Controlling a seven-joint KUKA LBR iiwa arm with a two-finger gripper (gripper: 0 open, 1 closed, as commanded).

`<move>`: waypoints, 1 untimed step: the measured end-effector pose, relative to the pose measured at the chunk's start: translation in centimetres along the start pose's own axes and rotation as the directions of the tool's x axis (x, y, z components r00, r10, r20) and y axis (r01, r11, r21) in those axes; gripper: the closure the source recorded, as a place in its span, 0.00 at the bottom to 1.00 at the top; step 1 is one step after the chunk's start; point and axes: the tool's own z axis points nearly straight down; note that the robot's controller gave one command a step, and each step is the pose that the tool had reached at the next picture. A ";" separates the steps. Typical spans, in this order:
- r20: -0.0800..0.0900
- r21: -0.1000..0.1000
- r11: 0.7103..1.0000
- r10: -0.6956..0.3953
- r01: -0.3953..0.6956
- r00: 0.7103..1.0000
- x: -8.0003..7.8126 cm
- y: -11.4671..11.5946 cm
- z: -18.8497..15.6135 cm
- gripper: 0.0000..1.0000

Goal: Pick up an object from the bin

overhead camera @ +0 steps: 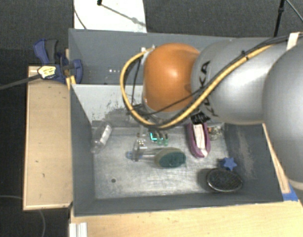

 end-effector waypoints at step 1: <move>-0.002 0.005 0.997 0.078 -0.078 0.997 0.8 -8.0 7.7 0.00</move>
Offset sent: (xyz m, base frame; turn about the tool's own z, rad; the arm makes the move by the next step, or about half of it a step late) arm -0.0065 -0.0744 -0.0721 0.0688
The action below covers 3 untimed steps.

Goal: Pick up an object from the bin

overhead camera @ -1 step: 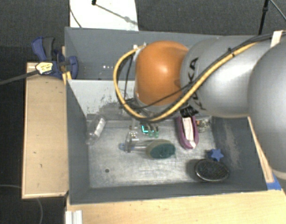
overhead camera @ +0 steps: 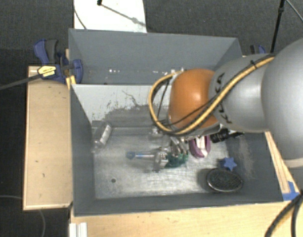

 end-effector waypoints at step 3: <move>0.050 -0.013 0.995 -0.094 0.095 0.994 5.7 0.7 1.3 0.00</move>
Offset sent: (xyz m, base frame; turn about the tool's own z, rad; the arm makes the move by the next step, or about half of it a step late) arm 0.0000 0.0000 0.0000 0.0000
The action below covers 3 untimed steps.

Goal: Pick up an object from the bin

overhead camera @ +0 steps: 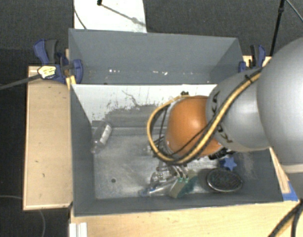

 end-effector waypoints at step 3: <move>-0.034 -0.001 0.979 -0.203 0.203 0.979 0.9 -14.7 1.3 0.00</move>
Offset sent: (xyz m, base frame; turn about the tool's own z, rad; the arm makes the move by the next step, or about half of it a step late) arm 0.0012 -0.0601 -0.0169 -0.0825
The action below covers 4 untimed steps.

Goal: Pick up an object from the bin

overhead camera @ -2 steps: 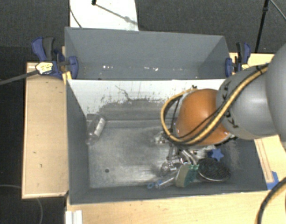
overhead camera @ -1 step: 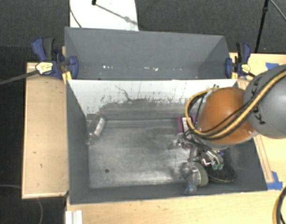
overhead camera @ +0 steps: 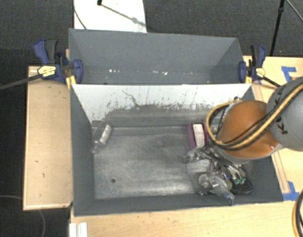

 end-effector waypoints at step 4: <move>-0.005 0.004 0.932 0.363 -0.363 0.932 -7.4 -12.3 -3.9 0.00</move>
Offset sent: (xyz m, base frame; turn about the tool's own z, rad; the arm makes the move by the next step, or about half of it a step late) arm 0.0613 -0.0464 -0.0018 -0.0259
